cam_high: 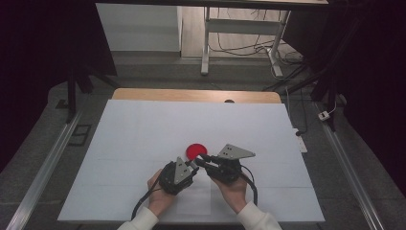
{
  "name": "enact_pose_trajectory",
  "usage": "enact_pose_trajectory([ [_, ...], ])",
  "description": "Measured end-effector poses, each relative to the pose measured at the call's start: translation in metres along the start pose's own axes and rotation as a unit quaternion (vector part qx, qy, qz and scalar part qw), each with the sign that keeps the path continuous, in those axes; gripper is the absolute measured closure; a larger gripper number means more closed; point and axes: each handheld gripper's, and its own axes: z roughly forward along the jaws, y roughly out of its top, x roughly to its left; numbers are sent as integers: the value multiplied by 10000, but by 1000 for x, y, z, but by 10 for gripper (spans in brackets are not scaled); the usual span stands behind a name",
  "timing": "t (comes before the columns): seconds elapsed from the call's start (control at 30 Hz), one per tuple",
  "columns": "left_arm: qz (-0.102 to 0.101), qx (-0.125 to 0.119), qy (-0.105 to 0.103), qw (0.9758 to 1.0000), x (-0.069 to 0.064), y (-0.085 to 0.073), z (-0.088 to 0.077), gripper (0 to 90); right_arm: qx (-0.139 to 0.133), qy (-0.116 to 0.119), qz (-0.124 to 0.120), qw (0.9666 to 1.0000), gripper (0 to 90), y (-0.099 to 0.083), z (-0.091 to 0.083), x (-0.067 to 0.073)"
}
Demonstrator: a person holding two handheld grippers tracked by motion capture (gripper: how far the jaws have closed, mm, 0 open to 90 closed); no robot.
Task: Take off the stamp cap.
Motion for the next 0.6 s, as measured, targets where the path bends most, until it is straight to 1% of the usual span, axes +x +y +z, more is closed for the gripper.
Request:
enact_pose_trajectory([
  [0.17,170,52,105,9998,-1,0,1,660,36,-10,-26,10000,749,0,1,0],
  [0.23,309,92,214,9993,-3,0,1,660,55,-6,-22,10000,749,-1,1,0],
  [0.33,367,113,233,9990,-2,-1,1,661,65,-11,-25,10000,750,-1,2,0],
  [0.37,353,108,219,9991,-2,-1,1,660,65,-13,-24,10000,750,-1,2,0],
  [0.47,161,36,87,9998,0,-1,0,660,24,-18,-4,10000,749,-1,1,0],
  [0.6,-39,-13,-46,10000,2,0,0,659,7,-8,1,10000,749,0,0,0],
])
